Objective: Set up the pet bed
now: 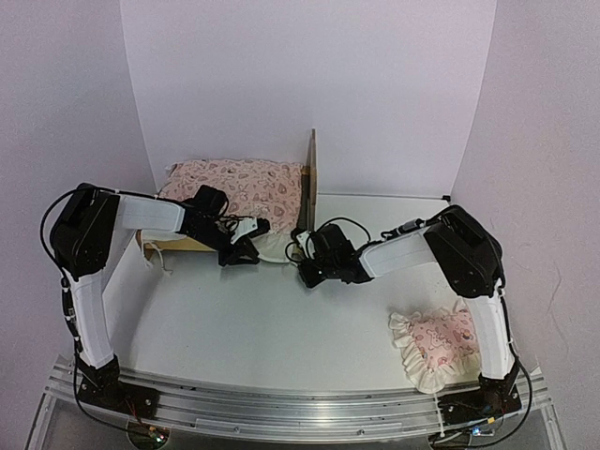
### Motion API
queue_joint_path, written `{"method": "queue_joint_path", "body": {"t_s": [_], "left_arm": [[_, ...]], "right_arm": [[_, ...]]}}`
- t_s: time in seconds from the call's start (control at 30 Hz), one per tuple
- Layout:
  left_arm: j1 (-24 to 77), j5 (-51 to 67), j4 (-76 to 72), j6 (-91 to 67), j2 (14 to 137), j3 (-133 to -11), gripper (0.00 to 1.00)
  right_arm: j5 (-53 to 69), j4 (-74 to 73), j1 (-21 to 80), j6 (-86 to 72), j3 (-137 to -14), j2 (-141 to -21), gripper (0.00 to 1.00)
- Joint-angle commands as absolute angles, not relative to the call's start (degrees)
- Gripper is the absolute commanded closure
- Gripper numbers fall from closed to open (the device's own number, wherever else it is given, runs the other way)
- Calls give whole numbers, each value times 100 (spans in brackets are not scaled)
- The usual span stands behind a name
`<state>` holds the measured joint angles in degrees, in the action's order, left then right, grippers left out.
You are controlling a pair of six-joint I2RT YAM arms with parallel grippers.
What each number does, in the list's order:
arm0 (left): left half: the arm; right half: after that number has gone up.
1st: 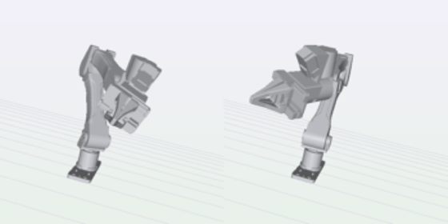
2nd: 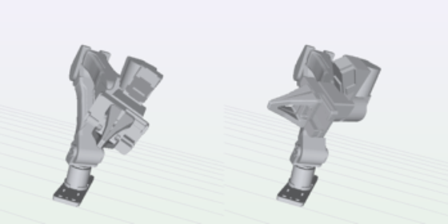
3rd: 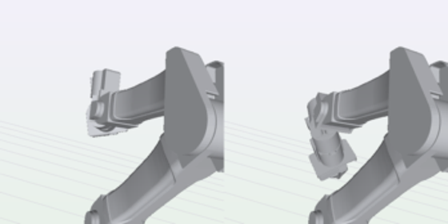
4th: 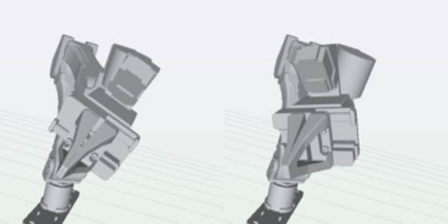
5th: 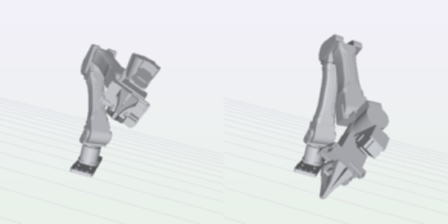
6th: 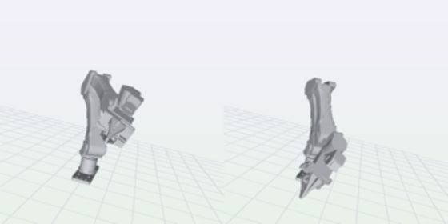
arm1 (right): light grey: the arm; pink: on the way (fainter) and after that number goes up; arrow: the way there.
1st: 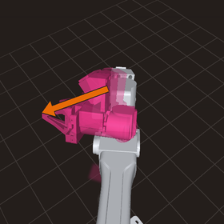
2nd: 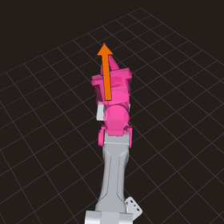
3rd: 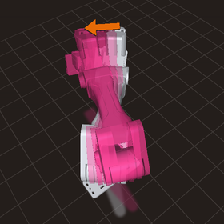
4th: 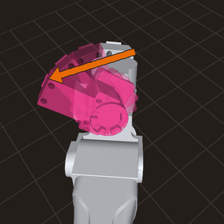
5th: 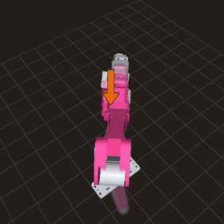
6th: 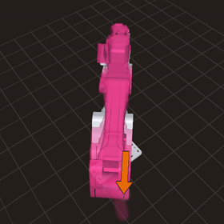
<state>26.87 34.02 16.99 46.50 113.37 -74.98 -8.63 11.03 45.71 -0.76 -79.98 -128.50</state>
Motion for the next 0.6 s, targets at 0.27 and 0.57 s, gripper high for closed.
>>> {"method": "queue_joint_path", "body": {"t_s": [0.27, 0.57], "left_arm": [[2672, 4009, 1534, 5091, 10562, -7188, 67], [2672, 4011, 1439, 4877, 10472, -7029, 66]], "right_arm": [[-834, 1412, 4702, 563, -7557, -12184, 69], [-1624, 1829, 4942, 1284, -7478, -12247, 57]]}}
